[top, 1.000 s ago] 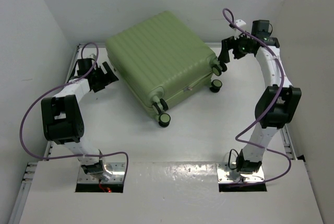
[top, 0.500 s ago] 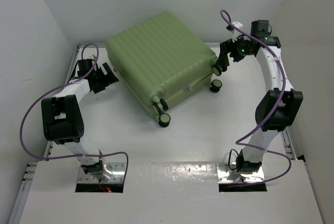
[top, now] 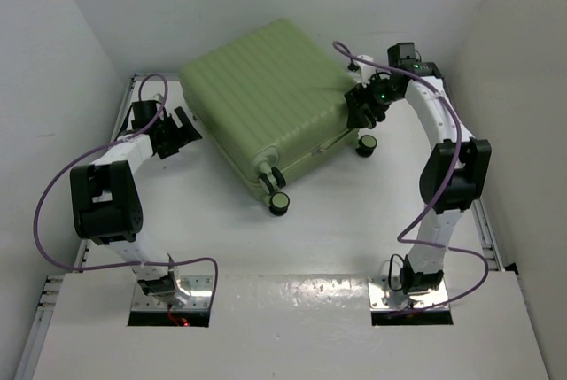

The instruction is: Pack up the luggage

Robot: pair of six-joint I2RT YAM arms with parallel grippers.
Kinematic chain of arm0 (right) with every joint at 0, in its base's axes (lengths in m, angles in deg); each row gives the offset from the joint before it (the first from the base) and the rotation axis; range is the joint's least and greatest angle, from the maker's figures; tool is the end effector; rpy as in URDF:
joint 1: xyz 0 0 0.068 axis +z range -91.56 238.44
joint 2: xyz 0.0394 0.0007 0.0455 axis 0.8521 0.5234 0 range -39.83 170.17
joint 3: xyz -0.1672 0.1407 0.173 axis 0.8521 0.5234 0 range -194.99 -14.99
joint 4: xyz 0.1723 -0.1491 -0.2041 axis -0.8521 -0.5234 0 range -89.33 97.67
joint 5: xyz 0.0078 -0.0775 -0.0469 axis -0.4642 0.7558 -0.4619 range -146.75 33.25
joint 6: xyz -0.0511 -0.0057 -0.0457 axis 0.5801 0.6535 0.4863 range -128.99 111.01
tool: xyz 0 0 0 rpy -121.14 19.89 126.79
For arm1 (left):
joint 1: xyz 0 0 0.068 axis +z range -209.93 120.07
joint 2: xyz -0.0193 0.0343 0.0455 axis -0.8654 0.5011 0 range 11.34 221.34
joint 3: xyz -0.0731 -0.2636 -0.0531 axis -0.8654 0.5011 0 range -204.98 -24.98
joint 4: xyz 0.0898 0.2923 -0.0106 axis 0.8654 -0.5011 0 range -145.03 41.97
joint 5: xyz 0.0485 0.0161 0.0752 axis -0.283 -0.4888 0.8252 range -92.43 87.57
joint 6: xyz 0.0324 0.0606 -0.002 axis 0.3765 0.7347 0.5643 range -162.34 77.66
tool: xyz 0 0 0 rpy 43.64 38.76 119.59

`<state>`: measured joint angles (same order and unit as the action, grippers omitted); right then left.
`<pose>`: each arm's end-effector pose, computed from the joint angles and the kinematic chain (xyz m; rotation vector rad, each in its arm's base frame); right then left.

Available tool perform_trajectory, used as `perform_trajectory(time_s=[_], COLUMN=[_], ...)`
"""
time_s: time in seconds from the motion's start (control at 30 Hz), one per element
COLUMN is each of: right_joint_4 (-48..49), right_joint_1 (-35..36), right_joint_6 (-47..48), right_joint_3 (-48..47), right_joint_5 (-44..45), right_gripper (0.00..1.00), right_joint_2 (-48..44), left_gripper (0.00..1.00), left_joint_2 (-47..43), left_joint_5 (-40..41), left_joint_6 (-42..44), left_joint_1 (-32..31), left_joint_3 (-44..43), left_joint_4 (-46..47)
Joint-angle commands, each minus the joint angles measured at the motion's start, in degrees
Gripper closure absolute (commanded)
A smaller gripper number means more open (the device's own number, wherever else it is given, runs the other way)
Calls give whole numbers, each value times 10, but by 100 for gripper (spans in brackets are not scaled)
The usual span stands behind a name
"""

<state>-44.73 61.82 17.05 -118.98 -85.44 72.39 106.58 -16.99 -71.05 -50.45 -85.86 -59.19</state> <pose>0.4775 0.0549 0.2741 -0.7978 2.3782 0.4986 0.4059 0.0535 0.1759 -0.6603 2.2876 -0.4618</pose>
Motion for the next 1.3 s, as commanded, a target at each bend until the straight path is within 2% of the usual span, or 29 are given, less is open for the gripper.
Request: perform_trajectory(time_s=[0.0, 0.1, 0.13, 0.23, 0.27, 0.33, 0.57, 0.73, 0.83, 0.97, 1.03, 1.07, 1.1, 1.27], right_joint_4=[16, 41, 47, 56, 56, 62, 26, 23, 47, 78, 94, 106, 116, 124], right_joint_1=[14, 14, 11, 8, 5, 2, 0, 9, 1, -12, -12, -13, -13, -11], right_joint_6=[34, 42, 41, 37, 36, 34, 30, 45, 48, 42, 34, 26, 17, -1], right_joint_3=[11, 27, 26, 19, 14, 3, -77, -40, 26, 46, 40, 35, 25, -32], right_joint_5=[57, 81, 89, 91, 91, 91, 64, 67, 78, 81, 81, 82, 81, 78], right_gripper=[0, 6, 20, 47, 68, 99, 100, 100, 100, 86, 90, 98, 100, 100], right_joint_2=[-3, -3, -2, -2, -5, -14, -67, -108, -114, -79, -65, -47, -40, -14], left_gripper=[10, 10, 10, 10, 10, 10, 10, 10, 10, 8, 8, 8, 8, 8], left_joint_2=[-1, 4, 4, 4, 4, 4, -1, -1, 5, 10, 5, -1, -1, -21], left_joint_5=[4, 4, 4, 4, 4, 4, 21, 21, 21, 21, 21, 16, 16, 22], left_joint_6=[5, 5, 5, 5, 10, 16, 32, 37, 37, 32, 32, 32, 32, 44], left_joint_1=[5, 5, 5, 5, 5, 5, 11, 11, 11, 5, 5, 0, 0, 0], left_joint_3=[-13, -19, -19, -25, -25, -25, -20, -20, -26, -31, -31, -31, -31, -8], left_joint_4=[-1, -1, -1, -1, -6, -6, -17, -17, -17, -23, -23, -23, -23, -23])
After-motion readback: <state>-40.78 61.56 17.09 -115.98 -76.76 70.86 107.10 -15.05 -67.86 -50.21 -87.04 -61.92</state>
